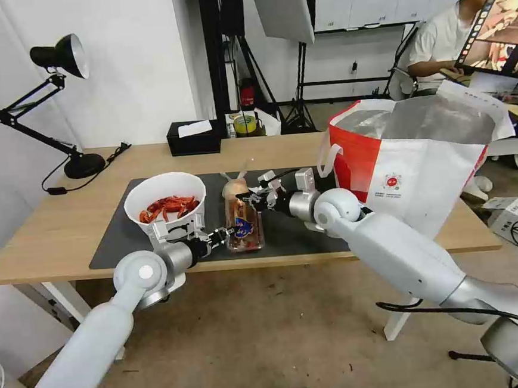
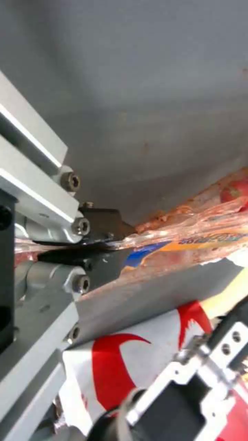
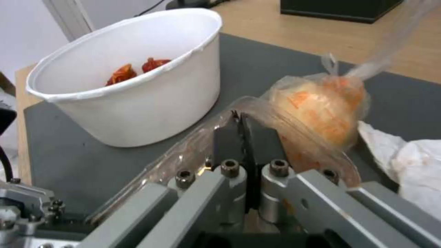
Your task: Pick up the trash from the table and place it into the takeout bag.
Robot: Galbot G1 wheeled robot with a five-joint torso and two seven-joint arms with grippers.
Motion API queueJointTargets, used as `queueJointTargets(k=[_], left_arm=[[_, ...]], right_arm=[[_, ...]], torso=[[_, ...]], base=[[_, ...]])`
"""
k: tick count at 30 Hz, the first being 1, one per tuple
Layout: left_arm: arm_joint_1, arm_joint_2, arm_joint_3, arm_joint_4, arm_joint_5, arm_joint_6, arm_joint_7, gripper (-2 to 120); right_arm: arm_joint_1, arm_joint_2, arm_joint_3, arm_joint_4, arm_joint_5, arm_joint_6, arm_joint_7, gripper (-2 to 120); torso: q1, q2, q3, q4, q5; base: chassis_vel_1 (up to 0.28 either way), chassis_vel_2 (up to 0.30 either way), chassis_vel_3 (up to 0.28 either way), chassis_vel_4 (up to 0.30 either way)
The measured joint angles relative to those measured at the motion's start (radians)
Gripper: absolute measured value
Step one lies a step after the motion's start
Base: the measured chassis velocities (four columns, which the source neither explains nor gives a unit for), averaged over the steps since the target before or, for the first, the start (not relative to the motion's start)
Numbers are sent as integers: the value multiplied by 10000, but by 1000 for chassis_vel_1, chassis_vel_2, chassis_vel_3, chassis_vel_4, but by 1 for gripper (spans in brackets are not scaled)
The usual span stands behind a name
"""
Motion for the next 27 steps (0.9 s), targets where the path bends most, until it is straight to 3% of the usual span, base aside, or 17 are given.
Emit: queueJointTargets(k=[9, 20, 22, 27], left_arm=[[59, 16, -146, -155, -186, -137, -17, 0], [369, 116, -453, -531, -290, -150, -30, 0], [421, 79, -506, -699, -357, -189, -57, 0], [520, 94, -852, -1125, -503, -238, -275, 0]], right_arm=[[-557, -363, 501, 791, 401, 521, 570, 0], [-1885, -1596, 1423, 2992, 931, 1055, 1794, 0], [-3385, -2444, 2153, 4412, 998, 1327, 2235, 0], [-5134, -3112, 3255, 5797, 948, 2212, 2770, 0]], torso=[[0, 0, 0, 0, 0], [0, 1, 0, 1, 1], [-1, 2, -1, -3, 2], [-1, 2, -1, 1, 0]], base=[[0, 0, 0, 0], [0, 0, 0, 0], [0, 0, 0, 0], [0, 0, 0, 0]])
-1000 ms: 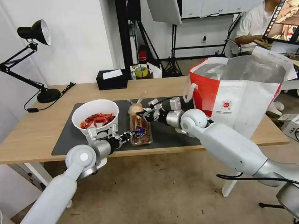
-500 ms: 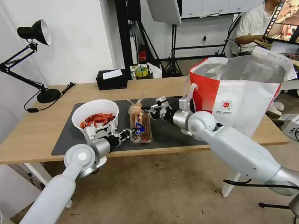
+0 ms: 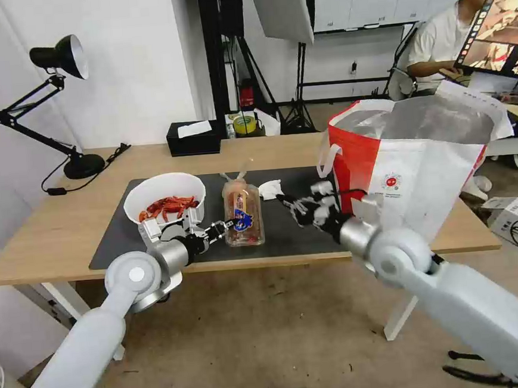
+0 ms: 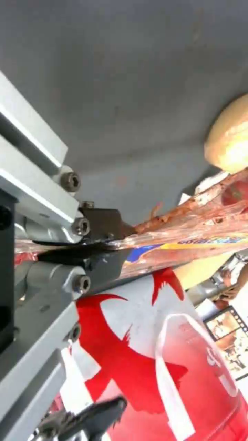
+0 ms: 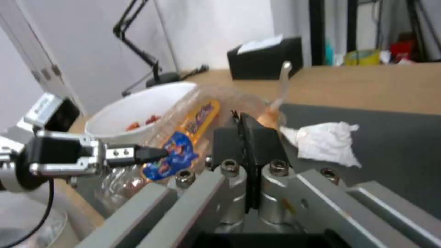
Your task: Pick up the trash from the table and place it into the takeout bag.
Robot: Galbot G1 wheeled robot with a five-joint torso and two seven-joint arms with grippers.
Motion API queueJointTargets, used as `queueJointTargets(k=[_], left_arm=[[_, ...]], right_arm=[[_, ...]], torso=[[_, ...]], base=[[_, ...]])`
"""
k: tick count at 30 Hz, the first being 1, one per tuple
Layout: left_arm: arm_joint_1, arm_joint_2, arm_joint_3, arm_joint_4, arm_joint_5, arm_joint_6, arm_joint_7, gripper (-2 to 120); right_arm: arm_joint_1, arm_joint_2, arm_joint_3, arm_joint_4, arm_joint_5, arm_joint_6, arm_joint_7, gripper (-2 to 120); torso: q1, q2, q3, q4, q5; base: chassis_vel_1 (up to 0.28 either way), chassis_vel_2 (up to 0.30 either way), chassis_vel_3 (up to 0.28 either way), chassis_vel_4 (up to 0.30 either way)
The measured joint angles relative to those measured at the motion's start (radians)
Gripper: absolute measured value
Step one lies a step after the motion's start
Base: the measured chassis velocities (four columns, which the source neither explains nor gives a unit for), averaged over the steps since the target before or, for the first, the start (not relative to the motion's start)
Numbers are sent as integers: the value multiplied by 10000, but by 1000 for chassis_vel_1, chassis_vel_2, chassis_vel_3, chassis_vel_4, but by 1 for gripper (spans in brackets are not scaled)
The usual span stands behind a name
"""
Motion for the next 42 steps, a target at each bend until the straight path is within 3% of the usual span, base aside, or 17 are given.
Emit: queueJointTargets(k=[12, 20, 27, 42], left_arm=[[254, 31, -265, -349, -12, -57, -21, 0], [288, -5, -375, -474, -1, -107, -7, 0], [350, 26, -447, -560, 12, -133, 14, 0], [18, 205, -412, -625, -145, -252, 241, 0]], right_arm=[[-3538, 122, 2257, 895, -1393, 1968, -384, 0], [-5514, 363, 3119, 1080, -2264, 2773, -649, 0], [-6862, 774, 3497, 1397, -2843, 2936, -708, 0], [-8281, 1468, 3899, 1188, -3922, 3363, -909, 53]], torso=[[-1, 0, -1, -1, 0], [1, 0, 0, -2, 0], [0, -2, 0, -1, -2], [1, -1, 1, -2, -1]], base=[[0, 0, 0, 0], [0, 0, 0, 0], [0, 0, 0, 0], [0, 0, 0, 0]])
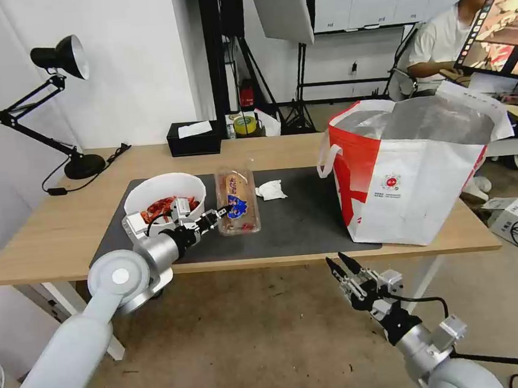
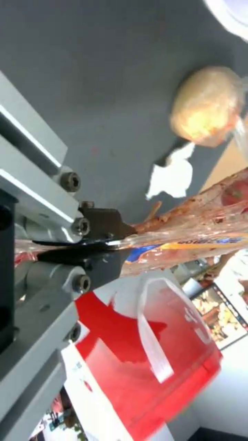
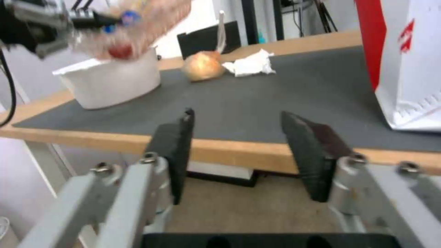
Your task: Pick up the trash from the table and place it into the takeout bag.
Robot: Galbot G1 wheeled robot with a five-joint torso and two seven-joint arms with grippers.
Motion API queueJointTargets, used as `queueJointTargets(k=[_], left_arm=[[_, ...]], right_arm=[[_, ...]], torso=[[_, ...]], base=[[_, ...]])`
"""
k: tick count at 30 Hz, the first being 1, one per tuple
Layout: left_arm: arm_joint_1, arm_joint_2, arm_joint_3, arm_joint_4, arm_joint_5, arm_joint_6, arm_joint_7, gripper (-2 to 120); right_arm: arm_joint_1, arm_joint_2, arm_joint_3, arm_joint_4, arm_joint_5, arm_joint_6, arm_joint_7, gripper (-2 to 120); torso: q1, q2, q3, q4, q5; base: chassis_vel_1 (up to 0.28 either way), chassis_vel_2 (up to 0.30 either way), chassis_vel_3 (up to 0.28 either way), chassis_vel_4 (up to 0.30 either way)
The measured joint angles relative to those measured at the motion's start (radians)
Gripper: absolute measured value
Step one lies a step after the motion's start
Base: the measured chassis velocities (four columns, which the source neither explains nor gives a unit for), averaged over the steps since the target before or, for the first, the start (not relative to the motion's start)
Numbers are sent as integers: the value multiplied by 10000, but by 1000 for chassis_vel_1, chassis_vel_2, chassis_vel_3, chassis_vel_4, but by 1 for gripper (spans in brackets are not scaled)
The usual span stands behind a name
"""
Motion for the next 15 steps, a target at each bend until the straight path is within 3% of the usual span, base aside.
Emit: queueJointTargets(k=[8, 11, 15], left_arm=[[-1358, 83, 601, 75, -537, -50, -161, 0], [-2301, 77, 1223, 417, -703, -108, -192, 0], [-3257, -55, 1867, 873, -827, -151, -196, 0]], right_arm=[[-188, 199, -12, -70, -142, 23, 18, 82], [-285, 339, -74, -135, -262, 23, 28, 95], [-376, 561, -124, -232, -447, 29, 31, 100]], torso=[[0, 0, 1, 0, 2], [0, 0, 1, 0, 2], [1, 0, 1, 0, 1]], base=[[0, 0, 0, 0], [0, 0, 0, 0], [0, 0, 0, 0]])
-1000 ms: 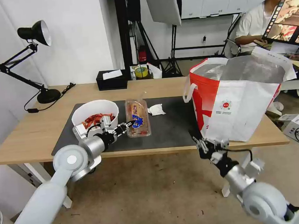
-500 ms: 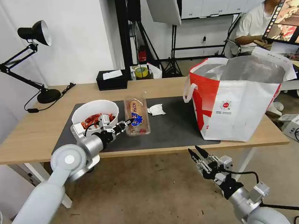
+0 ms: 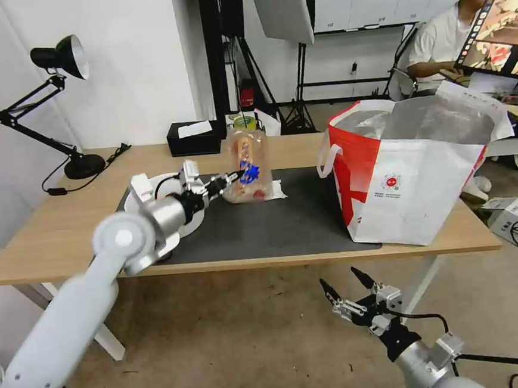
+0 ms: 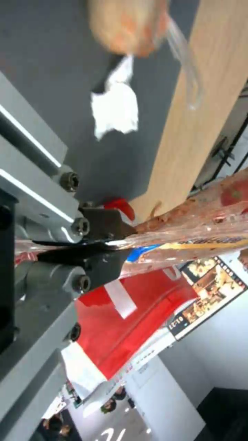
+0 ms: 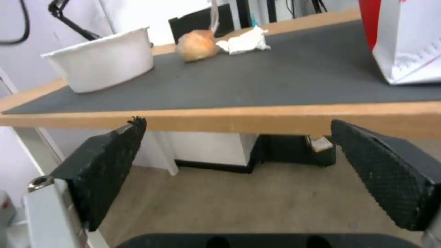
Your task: Pick up the trash from the table and place it into the takeout bag.
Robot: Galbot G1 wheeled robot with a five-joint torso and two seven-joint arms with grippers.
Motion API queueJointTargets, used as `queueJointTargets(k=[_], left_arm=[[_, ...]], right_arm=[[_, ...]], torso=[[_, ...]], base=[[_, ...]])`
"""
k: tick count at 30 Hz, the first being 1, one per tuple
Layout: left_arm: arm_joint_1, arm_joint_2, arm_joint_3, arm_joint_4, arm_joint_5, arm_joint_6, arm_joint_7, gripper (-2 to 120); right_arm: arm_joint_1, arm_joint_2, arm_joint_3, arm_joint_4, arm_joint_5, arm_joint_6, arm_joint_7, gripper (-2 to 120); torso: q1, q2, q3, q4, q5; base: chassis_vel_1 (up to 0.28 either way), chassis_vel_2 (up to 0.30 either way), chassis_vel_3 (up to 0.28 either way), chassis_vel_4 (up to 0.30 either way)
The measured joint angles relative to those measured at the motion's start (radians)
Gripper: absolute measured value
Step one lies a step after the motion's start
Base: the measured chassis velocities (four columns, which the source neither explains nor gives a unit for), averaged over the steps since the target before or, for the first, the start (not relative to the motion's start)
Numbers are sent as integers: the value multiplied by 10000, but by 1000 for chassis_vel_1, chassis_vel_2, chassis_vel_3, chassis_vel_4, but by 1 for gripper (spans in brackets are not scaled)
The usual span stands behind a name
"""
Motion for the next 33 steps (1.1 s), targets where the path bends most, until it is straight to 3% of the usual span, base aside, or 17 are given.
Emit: queueJointTargets(k=[6, 13, 21, 33], left_arm=[[-1153, -401, 607, 502, -146, -60, -73, 0], [-2928, -1364, 1458, 1489, -307, -156, -166, 0], [-4064, -2021, 2278, 2291, -467, -252, -183, 0], [-5934, -4170, 3405, 4265, -380, -589, -227, 0]], right_arm=[[-102, 232, -2, -9, -168, 16, 0, 100], [-205, 486, -3, -6, -283, 17, -18, 100], [-334, 744, -23, 23, -411, 16, -27, 100], [-617, 1248, -36, 89, -670, 15, -106, 100]], torso=[[0, 0, 0, -1, 0], [0, 0, 0, -2, 2], [0, 0, 0, 1, 1], [0, 0, -1, -2, 3]], base=[[0, 0, 0, 0], [0, 0, 0, 0], [0, 0, 0, 0], [0, 0, 0, 0]])
